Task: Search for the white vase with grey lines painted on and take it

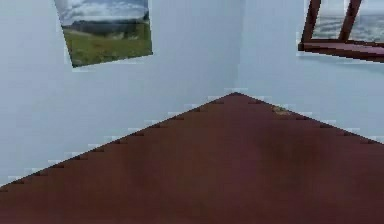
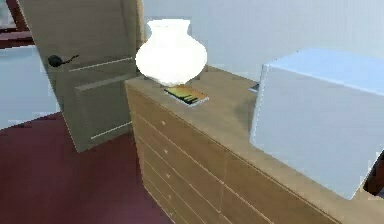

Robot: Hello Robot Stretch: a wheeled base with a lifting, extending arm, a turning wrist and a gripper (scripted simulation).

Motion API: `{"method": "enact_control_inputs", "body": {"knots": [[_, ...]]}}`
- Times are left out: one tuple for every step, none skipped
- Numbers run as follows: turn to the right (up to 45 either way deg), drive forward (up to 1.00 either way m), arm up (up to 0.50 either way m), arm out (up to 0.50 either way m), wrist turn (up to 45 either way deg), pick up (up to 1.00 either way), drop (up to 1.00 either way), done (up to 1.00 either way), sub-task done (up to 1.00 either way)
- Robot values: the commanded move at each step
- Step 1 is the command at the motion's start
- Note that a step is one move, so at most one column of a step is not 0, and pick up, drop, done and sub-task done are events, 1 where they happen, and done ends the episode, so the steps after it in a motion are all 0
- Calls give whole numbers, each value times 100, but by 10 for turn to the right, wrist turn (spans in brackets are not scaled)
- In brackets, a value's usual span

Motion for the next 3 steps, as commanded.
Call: {"method": "enact_control_inputs", "body": {"knots": [[-30, 0, 0, 0, 0, 0, 0, 0, 0], [450, 0, 0, 0, 0, 0, 0, 0, 0], [210, 0, 0, 0, 0, 0, 0, 0, 0]]}}
